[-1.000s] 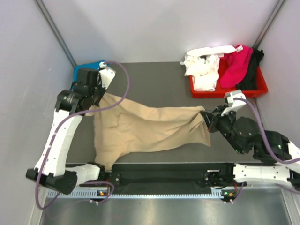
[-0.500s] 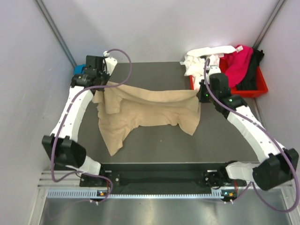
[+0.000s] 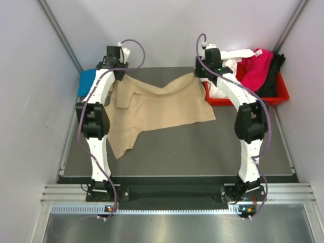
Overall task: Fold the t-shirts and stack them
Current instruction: Flatten the tshirt out
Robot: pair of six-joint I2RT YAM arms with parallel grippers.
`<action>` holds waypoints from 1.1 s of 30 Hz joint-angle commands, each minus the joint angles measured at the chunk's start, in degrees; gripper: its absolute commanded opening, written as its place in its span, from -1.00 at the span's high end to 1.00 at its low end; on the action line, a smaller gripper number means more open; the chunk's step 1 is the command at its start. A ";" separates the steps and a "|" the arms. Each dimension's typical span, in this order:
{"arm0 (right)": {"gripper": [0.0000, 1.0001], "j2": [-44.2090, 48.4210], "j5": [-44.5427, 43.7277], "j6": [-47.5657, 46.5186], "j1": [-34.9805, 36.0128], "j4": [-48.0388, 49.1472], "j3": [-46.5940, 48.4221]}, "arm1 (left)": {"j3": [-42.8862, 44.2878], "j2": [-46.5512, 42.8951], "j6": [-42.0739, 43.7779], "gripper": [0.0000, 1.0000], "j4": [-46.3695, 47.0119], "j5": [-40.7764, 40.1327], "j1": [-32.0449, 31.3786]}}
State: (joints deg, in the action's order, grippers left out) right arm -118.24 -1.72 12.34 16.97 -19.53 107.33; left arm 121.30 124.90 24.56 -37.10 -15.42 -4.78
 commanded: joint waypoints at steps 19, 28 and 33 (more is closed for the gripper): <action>-0.31 30.25 -5.41 3.04 -1.06 6.43 -44.65 | -57.44 -45.35 12.35 -0.51 -7.10 25.70 0.91; -0.21 21.39 -1.27 6.99 -4.05 11.44 -47.30 | -75.83 -49.67 18.41 -0.98 -3.25 25.27 -2.25; -0.20 16.91 0.22 8.49 -5.10 13.11 -46.77 | -82.17 -49.85 22.02 -0.98 -0.78 23.69 -3.31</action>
State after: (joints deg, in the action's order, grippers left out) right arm -99.55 -3.22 18.81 12.91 -10.83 59.64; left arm 41.82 76.75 42.46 -42.04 8.84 -7.68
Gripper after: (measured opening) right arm 0.604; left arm 0.987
